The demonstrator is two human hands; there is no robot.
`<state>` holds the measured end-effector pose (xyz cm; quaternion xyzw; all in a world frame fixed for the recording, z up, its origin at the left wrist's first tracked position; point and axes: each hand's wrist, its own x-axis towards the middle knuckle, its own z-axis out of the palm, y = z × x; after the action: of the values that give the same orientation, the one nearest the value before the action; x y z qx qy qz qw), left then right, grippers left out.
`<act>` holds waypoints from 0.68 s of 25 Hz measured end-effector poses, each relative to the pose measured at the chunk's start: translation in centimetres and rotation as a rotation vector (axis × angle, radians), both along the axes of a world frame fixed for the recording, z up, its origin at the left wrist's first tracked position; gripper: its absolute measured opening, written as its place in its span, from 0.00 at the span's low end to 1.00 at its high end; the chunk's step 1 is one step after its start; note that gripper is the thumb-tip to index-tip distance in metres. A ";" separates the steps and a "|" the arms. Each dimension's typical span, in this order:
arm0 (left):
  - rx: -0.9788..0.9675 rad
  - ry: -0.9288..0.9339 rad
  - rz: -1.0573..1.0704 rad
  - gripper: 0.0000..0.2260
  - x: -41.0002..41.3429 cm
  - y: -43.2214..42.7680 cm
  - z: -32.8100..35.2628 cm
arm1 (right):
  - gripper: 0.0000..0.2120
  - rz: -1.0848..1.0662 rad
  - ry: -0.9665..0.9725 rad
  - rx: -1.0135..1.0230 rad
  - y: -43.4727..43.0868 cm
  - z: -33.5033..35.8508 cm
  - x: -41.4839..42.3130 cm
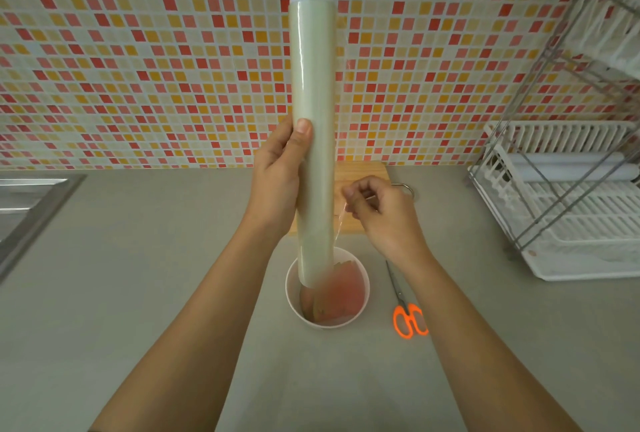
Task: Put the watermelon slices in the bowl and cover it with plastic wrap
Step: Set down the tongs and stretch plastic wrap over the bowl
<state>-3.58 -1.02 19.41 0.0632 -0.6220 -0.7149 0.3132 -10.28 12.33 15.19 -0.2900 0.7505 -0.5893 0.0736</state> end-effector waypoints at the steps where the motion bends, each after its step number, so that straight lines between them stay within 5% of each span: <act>1: 0.007 -0.001 0.014 0.11 -0.1 -0.1 0.1 | 0.04 0.031 -0.061 -0.039 0.0 -0.2 0.3; 4: 0.021 -0.003 0.033 0.11 -0.2 -0.7 0.5 | 0.03 0.171 -0.117 -0.028 0.3 -1.3 1.1; 8: 0.015 -0.015 0.037 0.12 -0.6 -1.1 0.3 | 0.05 0.070 0.014 0.031 0.1 -2.2 0.7; 12: 0.034 -0.005 0.039 0.11 -1.0 -1.3 0.4 | 0.04 0.173 -0.192 -0.041 0.8 -3.1 1.0; 17: 0.040 -0.021 0.011 0.12 -1.6 -1.6 0.2 | 0.08 0.191 -0.110 0.041 1.2 -3.8 0.7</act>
<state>-5.19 -2.58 19.65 0.0805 -0.6106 -0.7247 0.3090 -9.61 13.57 11.35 -0.3258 0.7260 -0.5793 0.1766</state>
